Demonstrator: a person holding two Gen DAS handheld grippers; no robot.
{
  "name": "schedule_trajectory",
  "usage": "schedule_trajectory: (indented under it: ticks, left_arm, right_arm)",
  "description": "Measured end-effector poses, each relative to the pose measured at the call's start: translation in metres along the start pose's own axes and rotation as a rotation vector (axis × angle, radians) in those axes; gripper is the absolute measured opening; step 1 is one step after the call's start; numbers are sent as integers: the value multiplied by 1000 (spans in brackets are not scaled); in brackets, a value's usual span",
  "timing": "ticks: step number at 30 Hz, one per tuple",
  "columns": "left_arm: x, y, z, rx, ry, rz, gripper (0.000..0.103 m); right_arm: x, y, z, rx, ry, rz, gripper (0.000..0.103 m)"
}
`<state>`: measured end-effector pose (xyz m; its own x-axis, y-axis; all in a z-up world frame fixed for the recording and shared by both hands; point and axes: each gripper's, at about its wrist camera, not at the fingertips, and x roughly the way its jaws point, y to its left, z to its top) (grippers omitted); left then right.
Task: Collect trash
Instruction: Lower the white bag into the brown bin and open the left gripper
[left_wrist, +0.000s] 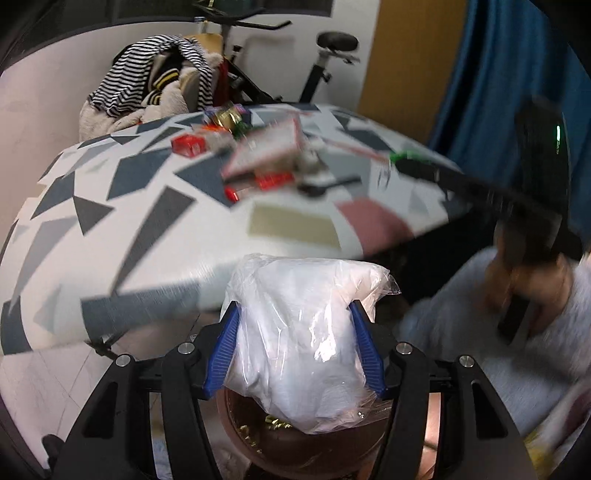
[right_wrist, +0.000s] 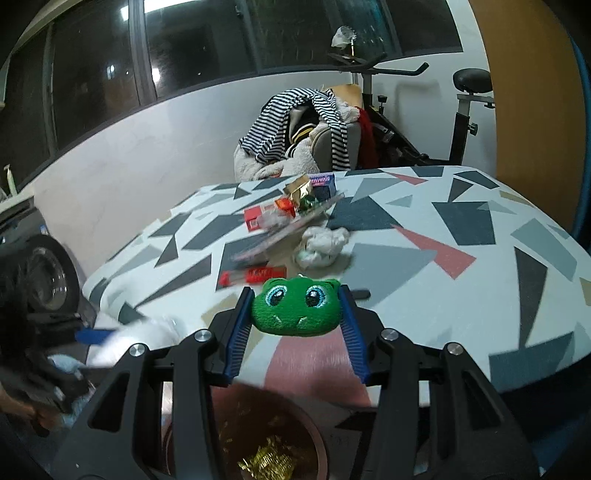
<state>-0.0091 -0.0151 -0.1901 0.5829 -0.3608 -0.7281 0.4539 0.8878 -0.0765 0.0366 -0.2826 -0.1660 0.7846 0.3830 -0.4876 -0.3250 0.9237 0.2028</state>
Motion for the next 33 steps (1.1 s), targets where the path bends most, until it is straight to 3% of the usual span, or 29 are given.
schedule_trajectory:
  ticks: [3,9,16,20,28,33]
  left_arm:
    - [9,-8,-16,12,6,-17,58]
    - [34,-16,-29,35,93,-51,58]
    - [81,-14,-46,32,268,4,59]
    - [93,-18,-50,50,306,17,64]
    - [85,-15,-46,10,263,9,81]
    - [70,-3,-39,-48,198,33,82]
  right_arm:
    - [-6,-3,-9,15,13,-18,47]
    - [-3,-14,-17,48,30,-60,47]
    - [10,-14,-21,49,55,-66,47]
    - [13,-8,-22,26,61,-59,47]
    - [15,-4,-25,4,75,-57,47]
    - [16,0,-26,-9,84,-51,47]
